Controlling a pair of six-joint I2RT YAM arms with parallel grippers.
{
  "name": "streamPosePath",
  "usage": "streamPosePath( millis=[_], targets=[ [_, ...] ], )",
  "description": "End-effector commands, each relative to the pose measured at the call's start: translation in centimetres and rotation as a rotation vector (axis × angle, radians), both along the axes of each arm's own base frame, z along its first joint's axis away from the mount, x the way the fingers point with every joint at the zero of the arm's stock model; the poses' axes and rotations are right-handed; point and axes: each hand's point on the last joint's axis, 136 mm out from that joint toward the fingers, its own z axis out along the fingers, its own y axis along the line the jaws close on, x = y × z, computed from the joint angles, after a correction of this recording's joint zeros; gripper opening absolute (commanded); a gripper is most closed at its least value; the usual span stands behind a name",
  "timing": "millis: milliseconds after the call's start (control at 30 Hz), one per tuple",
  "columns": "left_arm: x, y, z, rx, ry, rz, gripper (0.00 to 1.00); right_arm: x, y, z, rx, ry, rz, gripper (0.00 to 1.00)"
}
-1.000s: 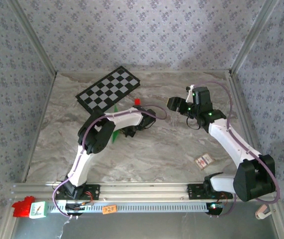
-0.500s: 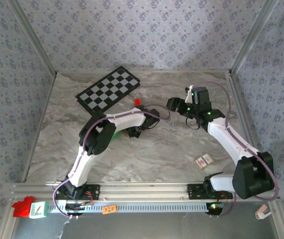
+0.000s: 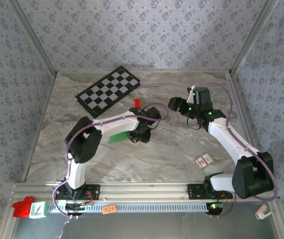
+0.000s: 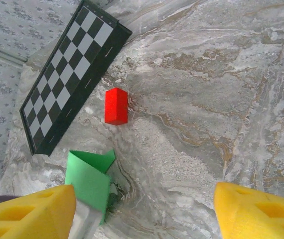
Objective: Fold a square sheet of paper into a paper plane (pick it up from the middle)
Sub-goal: Turn over the paper at the center of the table.
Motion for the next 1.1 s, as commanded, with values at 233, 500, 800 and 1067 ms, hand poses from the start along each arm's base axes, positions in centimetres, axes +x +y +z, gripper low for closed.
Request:
streamPosePath(
  millis=[233,500,800,1067],
  targets=[
    [2.0,4.2,3.5,-0.146,-0.062,0.182,0.38,0.1,0.4,-0.5,0.025,0.008,0.003,0.78],
    [4.7,9.0,1.4,-0.174,-0.039,0.340,0.35,0.0,1.1,-1.0,0.022,0.018,0.020,0.78],
    [7.6,10.6,-0.8,-0.153,-0.067,0.381,0.33,0.1,1.6,-1.4,0.025,0.036,0.035,0.78],
    [8.2,10.0,-2.4,-0.160,-0.039,0.365,0.36,0.1,2.1,-1.7,0.024,0.047,0.049,0.78]
  ],
)
